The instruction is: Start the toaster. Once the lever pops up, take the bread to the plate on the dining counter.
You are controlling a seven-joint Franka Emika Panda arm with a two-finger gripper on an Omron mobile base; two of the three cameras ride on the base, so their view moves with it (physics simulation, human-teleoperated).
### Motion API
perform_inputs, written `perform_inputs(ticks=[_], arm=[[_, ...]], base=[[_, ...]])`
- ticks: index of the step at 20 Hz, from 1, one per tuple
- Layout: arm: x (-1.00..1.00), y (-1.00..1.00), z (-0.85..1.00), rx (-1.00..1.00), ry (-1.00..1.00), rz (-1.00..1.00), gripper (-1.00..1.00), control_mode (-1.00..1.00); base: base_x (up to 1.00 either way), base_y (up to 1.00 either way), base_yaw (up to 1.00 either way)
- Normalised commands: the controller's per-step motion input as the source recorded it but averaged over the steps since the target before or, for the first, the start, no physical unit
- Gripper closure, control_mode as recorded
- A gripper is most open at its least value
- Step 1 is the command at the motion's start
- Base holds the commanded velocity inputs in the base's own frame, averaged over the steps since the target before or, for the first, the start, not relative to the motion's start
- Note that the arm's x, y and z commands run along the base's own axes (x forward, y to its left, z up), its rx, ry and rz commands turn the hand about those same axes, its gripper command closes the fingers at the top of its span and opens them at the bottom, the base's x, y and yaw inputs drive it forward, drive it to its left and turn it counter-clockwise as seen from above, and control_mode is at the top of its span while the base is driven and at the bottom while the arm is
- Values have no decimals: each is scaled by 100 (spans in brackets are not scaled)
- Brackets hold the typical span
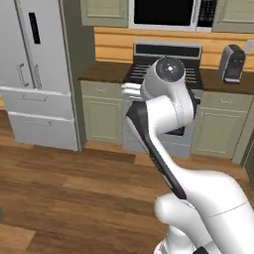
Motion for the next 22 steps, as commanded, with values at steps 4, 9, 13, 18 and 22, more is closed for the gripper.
perform_inputs(ticks=[4,9,13,18,22], arm=[[0,0,0,0,0,0,100,100],[0,0,0,0,0,0,100,100],[0,0,0,0,0,0,100,100],[0,0,0,0,0,0,100,100],[0,0,0,0,0,0,100,100]], base=[[100,13,59],[100,6,56],[100,0,55],[100,-2,48],[100,-7,47]])
